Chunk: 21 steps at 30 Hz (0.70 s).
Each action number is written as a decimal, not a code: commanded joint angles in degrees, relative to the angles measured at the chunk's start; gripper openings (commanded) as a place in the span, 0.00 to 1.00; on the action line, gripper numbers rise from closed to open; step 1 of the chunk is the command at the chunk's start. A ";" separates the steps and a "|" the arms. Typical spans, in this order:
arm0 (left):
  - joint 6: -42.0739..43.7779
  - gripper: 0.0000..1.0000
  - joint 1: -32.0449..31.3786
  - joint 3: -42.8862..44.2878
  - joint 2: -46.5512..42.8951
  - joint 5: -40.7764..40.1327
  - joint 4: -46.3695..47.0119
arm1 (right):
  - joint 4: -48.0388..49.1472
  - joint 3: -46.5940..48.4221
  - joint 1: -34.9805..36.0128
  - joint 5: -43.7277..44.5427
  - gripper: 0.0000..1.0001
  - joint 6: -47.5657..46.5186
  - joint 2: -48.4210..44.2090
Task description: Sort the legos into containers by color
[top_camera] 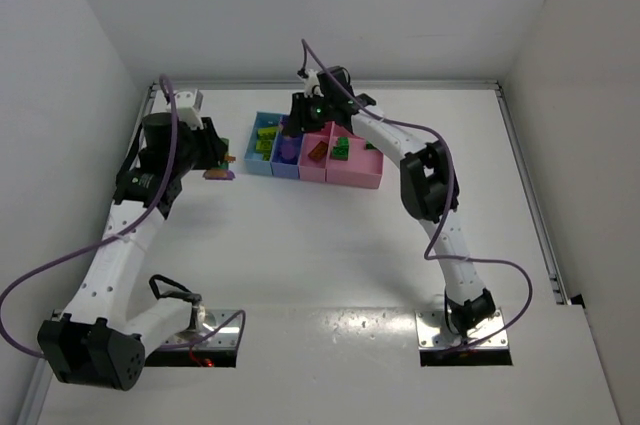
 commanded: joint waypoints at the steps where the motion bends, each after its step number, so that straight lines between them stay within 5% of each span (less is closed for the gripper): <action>1: -1.41 0.00 1.73 2.61 -1.72 2.69 -0.30 | -0.44 3.95 -0.21 6.06 0.00 -1.66 0.93; 4: -2.03 0.00 2.27 2.61 -2.33 3.22 -0.30 | -0.96 3.95 0.32 9.13 0.08 -2.19 1.47; 5: -2.64 0.00 2.79 2.61 -2.33 3.75 -0.30 | -0.96 3.95 0.32 9.14 0.21 -2.19 1.99; 6: -3.34 0.00 2.79 2.00 -2.33 4.27 -0.30 | -0.96 3.95 0.32 8.61 0.45 -2.19 2.00; 9: -5.18 0.00 3.32 1.47 -2.33 6.03 0.31 | -0.96 3.95 0.85 6.77 0.81 -2.19 1.21; 16: -15.79 0.00 2.62 -0.99 -1.28 1.93 0.93 | 2.29 -6.23 0.15 -5.62 0.89 -1.66 -11.58; 21: -24.53 0.00 0.51 -2.92 0.48 -2.83 0.93 | 7.11 -28.10 -0.38 -15.20 0.90 -3.25 -30.23</action>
